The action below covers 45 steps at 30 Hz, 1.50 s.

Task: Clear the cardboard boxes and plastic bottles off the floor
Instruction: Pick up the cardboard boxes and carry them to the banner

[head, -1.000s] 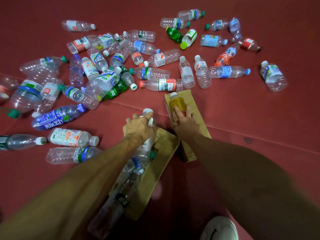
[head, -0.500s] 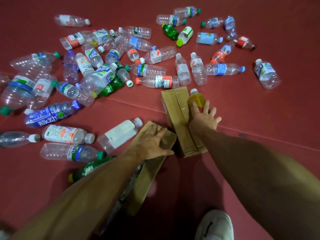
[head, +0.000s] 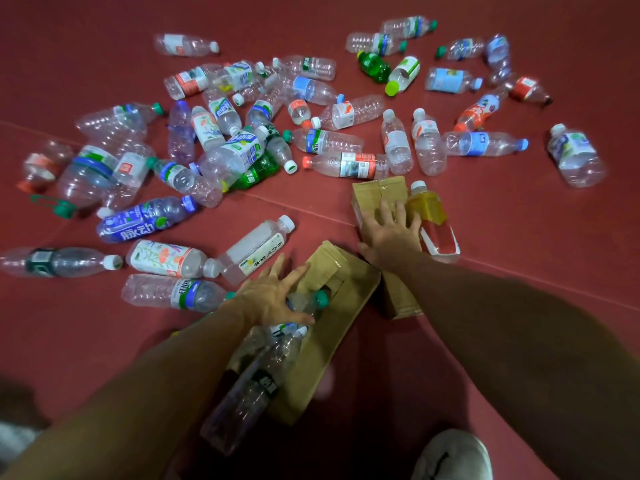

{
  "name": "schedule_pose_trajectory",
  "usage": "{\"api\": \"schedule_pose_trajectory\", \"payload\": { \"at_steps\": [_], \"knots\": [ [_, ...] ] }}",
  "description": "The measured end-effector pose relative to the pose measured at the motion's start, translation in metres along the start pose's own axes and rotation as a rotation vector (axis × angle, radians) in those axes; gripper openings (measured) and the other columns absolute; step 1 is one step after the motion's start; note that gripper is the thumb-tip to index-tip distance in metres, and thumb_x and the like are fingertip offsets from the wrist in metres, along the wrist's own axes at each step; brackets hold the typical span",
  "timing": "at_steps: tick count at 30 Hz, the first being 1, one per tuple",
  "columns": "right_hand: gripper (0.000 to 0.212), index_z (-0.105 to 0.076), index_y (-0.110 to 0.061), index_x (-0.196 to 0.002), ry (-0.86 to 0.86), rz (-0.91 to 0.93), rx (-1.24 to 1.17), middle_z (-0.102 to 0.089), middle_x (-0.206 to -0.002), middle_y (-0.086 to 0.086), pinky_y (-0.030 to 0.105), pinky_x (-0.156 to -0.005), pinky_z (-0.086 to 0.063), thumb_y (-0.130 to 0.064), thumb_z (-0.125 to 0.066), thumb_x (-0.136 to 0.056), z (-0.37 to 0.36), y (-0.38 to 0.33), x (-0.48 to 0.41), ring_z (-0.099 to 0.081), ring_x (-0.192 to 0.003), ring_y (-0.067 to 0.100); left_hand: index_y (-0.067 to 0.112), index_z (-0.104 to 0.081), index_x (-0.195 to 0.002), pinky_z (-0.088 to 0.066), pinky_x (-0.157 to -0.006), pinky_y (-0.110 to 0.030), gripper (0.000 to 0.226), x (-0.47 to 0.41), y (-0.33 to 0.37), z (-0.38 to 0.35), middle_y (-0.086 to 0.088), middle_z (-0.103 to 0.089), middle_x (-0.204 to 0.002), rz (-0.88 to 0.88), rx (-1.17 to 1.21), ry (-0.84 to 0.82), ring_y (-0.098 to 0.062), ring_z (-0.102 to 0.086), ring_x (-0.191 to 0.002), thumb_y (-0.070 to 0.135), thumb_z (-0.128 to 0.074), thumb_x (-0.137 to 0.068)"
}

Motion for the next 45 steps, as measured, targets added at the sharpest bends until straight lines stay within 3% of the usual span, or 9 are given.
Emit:
{"api": "schedule_pose_trajectory", "payload": {
  "at_steps": [2, 7, 13, 19, 22, 25, 31, 38, 45],
  "knots": [
    [0.079, -0.003, -0.036, -0.159, -0.073, 0.012, -0.025, 0.005, -0.167, 0.01, 0.063, -0.118, -0.002, -0.058, -0.046, -0.097, 0.0, -0.009, -0.004, 0.007, -0.152, 0.039, 0.056, 0.018, -0.148, -0.041, -0.108, -0.04, 0.118, 0.001, 0.001, 0.002, -0.012, 0.021, -0.164, -0.036, -0.012, -0.015, -0.029, -0.041, -0.142, 0.084, -0.064, -0.068],
    [0.077, -0.004, -0.039, -0.159, -0.115, 0.048, -0.075, 0.008, -0.167, 0.007, 0.069, -0.115, -0.002, -0.063, -0.041, -0.097, -0.007, -0.034, -0.007, 0.006, -0.152, 0.039, 0.054, 0.011, -0.152, -0.031, -0.114, -0.041, 0.106, 0.002, 0.006, 0.007, -0.006, -0.001, -0.168, -0.117, 0.036, 0.028, -0.025, -0.03, -0.148, 0.067, -0.066, -0.081],
    [0.074, -0.005, -0.042, -0.158, -0.131, 0.034, -0.178, 0.01, -0.168, 0.005, 0.068, -0.115, -0.005, -0.059, -0.044, -0.098, -0.002, -0.051, -0.009, 0.008, -0.152, 0.035, 0.037, -0.009, -0.158, -0.038, -0.106, -0.035, 0.082, 0.014, 0.001, 0.041, 0.001, -0.018, -0.166, -0.085, -0.059, 0.189, -0.023, -0.042, -0.14, 0.053, -0.057, -0.093],
    [0.078, -0.002, -0.042, -0.158, -0.169, -0.032, -0.243, 0.012, -0.167, 0.003, 0.072, -0.114, -0.009, -0.065, -0.044, -0.096, -0.007, -0.04, -0.004, 0.009, -0.152, 0.036, 0.032, -0.011, -0.158, -0.038, -0.108, -0.047, 0.076, 0.008, -0.013, 0.054, -0.011, -0.01, -0.167, 0.141, -0.054, 0.308, -0.034, -0.032, -0.145, 0.054, -0.049, -0.097],
    [0.082, 0.001, -0.04, -0.158, -0.19, -0.107, -0.221, 0.012, -0.167, 0.005, 0.074, -0.112, -0.008, -0.069, -0.042, -0.094, -0.012, -0.018, -0.001, 0.008, -0.152, 0.038, 0.033, -0.009, -0.159, -0.022, -0.116, -0.055, 0.085, 0.0, -0.002, 0.047, -0.014, -0.004, -0.166, 0.133, -0.032, 0.279, -0.036, -0.012, -0.151, 0.074, -0.041, -0.091],
    [0.08, -0.003, -0.039, -0.158, -0.179, -0.169, -0.162, 0.006, -0.167, 0.007, 0.077, -0.11, -0.009, -0.072, -0.038, -0.093, -0.023, 0.006, 0.001, 0.003, -0.151, 0.041, 0.038, -0.009, -0.159, -0.014, -0.12, -0.053, 0.093, -0.008, 0.024, 0.04, -0.013, -0.004, -0.167, 0.068, 0.006, 0.222, -0.035, -0.005, -0.153, 0.081, -0.044, -0.084],
    [0.085, -0.012, -0.043, -0.155, -0.191, -0.268, -0.285, 0.001, -0.167, 0.004, 0.08, -0.105, -0.011, -0.076, -0.049, -0.085, -0.036, 0.047, 0.013, 0.005, -0.15, 0.043, 0.042, -0.003, -0.157, -0.019, -0.119, -0.059, 0.106, -0.027, 0.066, 0.028, -0.008, 0.001, -0.167, 0.038, 0.067, 0.167, -0.037, -0.004, -0.152, 0.083, -0.056, -0.075],
    [0.107, -0.004, -0.046, -0.156, -0.251, -0.32, -0.42, 0.013, -0.166, 0.006, 0.074, -0.108, -0.019, -0.078, -0.064, -0.074, -0.054, 0.062, 0.018, 0.005, -0.151, 0.042, 0.049, 0.012, -0.154, -0.023, -0.112, -0.07, 0.127, -0.039, 0.073, -0.001, -0.007, 0.031, -0.161, 0.109, 0.065, 0.006, -0.043, 0.012, -0.151, 0.085, -0.067, -0.06],
    [0.096, -0.009, -0.048, -0.155, -0.174, -0.369, -0.44, 0.008, -0.166, 0.005, 0.068, -0.107, -0.023, -0.073, -0.062, -0.079, -0.052, 0.06, 0.015, -0.005, -0.15, 0.04, 0.044, -0.002, -0.156, -0.028, -0.114, -0.056, 0.111, -0.046, 0.069, 0.016, -0.013, 0.011, -0.166, 0.062, 0.044, 0.161, -0.04, -0.016, -0.147, 0.064, -0.07, -0.071]
  ]
}}
Point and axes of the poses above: each hand's wrist, its own x-axis away from the middle knuckle, its own z-axis out of the back of the hand, y = z × x, the point moved 6 cm from there along -x, towards the middle knuckle
